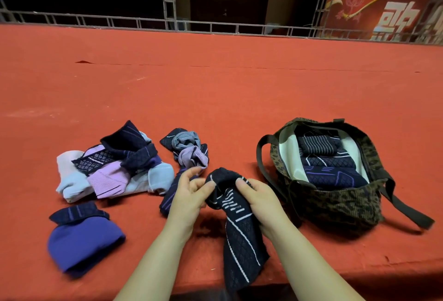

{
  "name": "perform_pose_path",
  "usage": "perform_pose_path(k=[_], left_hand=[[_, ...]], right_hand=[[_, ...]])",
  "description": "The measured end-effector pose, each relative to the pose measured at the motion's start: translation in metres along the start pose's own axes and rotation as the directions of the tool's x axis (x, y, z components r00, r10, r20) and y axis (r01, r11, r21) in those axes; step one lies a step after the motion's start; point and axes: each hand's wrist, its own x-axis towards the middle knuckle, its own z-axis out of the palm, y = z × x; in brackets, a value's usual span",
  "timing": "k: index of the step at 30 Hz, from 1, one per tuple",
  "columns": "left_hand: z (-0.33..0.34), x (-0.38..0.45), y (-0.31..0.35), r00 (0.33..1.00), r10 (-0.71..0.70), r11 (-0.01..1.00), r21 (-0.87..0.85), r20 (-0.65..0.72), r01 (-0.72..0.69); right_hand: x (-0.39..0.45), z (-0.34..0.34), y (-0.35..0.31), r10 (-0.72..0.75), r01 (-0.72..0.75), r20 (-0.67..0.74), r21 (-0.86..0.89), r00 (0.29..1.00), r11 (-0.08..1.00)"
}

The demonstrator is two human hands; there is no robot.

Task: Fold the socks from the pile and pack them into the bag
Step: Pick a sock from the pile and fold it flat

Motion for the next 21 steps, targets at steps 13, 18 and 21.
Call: perform_pose_path(k=[13,18,21], left_hand=[[0.007,0.012,0.013,0.997,-0.083,0.997,-0.007,-0.004,0.083],[0.013,0.035,0.05,0.996,0.083,0.968,0.24,-0.009,-0.079],[0.016,0.037,0.059,0.989,0.134,0.942,0.3,0.068,-0.149]], right_hand=[[0.003,-0.012,0.009,0.079,-0.079,-0.033,0.025,0.996,0.997],[0.007,-0.012,0.001,0.051,-0.049,0.016,-0.102,0.999,0.994],[0.01,-0.016,0.0,0.043,-0.041,0.029,-0.089,0.999,0.995]])
